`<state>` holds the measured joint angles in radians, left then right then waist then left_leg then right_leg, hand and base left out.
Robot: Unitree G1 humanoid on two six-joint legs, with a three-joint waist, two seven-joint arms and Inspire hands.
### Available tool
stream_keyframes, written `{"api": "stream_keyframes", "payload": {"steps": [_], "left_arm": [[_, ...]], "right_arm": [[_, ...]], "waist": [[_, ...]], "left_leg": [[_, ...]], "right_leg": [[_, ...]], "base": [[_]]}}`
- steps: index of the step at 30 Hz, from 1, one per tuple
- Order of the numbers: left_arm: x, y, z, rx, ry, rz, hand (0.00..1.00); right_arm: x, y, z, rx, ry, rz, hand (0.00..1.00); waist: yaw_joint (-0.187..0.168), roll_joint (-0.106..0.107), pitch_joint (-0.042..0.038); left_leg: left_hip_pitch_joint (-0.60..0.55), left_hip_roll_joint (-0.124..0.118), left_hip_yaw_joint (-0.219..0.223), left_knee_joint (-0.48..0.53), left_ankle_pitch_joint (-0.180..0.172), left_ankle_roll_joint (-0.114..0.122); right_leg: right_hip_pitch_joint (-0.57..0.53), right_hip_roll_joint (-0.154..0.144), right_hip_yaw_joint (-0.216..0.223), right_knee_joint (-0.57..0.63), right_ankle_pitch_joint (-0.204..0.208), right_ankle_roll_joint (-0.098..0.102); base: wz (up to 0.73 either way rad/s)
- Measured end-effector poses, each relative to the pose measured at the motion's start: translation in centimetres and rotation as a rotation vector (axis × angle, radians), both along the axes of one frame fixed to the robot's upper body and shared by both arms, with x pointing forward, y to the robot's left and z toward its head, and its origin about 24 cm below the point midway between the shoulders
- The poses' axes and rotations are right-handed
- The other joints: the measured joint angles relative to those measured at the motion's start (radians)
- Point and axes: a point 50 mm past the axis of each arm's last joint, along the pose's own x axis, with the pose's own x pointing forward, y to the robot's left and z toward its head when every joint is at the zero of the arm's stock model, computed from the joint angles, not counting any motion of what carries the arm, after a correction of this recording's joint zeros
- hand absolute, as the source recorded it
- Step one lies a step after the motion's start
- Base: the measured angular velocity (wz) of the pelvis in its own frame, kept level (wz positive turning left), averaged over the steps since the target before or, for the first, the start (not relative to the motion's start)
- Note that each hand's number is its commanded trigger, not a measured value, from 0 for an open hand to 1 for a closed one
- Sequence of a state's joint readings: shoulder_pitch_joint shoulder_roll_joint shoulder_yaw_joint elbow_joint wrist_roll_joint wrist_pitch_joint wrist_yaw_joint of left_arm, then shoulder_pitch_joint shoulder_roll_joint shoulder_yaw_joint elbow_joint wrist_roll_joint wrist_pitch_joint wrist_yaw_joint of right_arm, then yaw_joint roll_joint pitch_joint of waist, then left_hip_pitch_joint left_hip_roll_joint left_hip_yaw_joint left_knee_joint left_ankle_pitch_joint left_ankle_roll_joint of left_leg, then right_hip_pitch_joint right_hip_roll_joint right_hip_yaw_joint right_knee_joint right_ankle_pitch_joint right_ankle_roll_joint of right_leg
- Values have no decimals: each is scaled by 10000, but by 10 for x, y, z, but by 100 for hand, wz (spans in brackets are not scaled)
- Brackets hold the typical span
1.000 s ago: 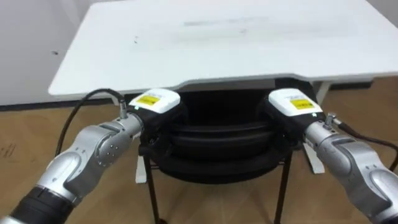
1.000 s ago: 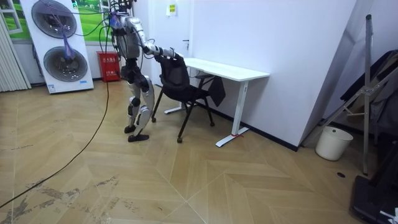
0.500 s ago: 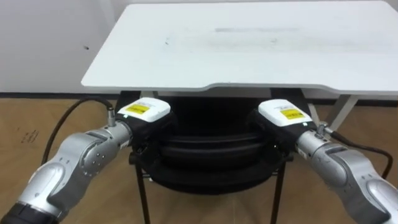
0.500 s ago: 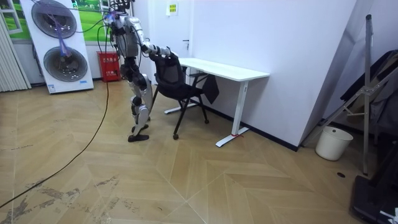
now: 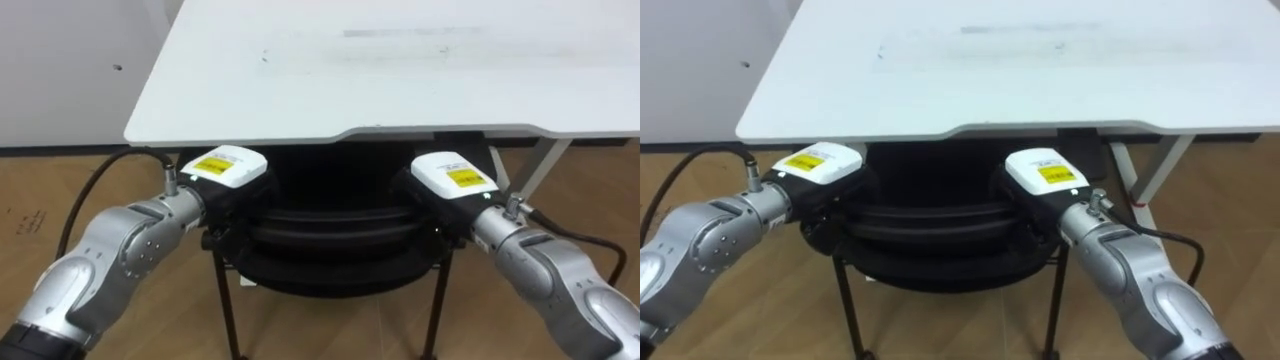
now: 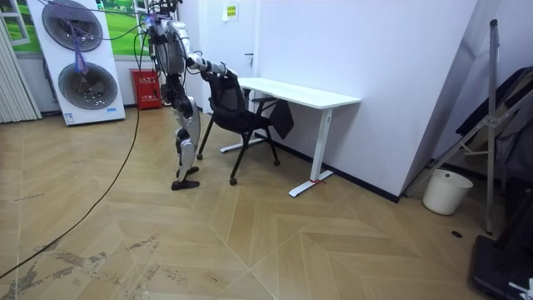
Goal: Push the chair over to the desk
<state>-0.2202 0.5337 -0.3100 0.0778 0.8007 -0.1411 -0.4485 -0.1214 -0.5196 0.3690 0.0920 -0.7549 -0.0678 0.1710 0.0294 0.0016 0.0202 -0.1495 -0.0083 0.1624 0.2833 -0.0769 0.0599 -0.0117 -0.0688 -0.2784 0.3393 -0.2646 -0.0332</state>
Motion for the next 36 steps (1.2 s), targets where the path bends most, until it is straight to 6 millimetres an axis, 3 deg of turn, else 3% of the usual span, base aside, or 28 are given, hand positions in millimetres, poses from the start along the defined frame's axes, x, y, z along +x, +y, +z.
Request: {"api": "stream_keyframes", "payload": {"steps": [4,5,6,7,22,36], "left_arm": [[0,0,0,4,12,44,100],[0,0,0,2,13,48,82],[0,0,0,2,16,62,10],[0,1,0,4,22,67,0],[1,-11,0,-577,457,708,0],[4,-6,5,-873,488,1198,0]], "right_arm": [[0,1,1,17,-40,69,100],[0,0,1,15,-41,71,50],[0,1,1,19,-42,76,0],[0,1,1,18,-30,81,0],[2,0,-1,1066,800,-546,0],[2,3,-3,1218,1004,-608,0]], "waist": [[-26,66,-22],[-32,67,-22],[-34,68,-23],[-33,69,-24],[-26,147,-69],[-36,147,-69]], "left_leg": [[12,15,-4,-64,15,5],[28,10,-3,-87,27,7],[39,9,-2,-96,30,9],[50,9,-1,-99,30,9],[460,43,-16,-344,33,-2],[674,-34,-17,-469,31,2]], "right_leg": [[46,39,-1,-137,81,-12],[50,37,2,-141,84,-10],[57,36,5,-148,89,-12],[71,37,6,-156,93,-12],[794,242,-3,-1113,463,29],[991,203,-2,-1209,474,57]], "base": [[0],[0],[0],[0],[0],[0]]}}
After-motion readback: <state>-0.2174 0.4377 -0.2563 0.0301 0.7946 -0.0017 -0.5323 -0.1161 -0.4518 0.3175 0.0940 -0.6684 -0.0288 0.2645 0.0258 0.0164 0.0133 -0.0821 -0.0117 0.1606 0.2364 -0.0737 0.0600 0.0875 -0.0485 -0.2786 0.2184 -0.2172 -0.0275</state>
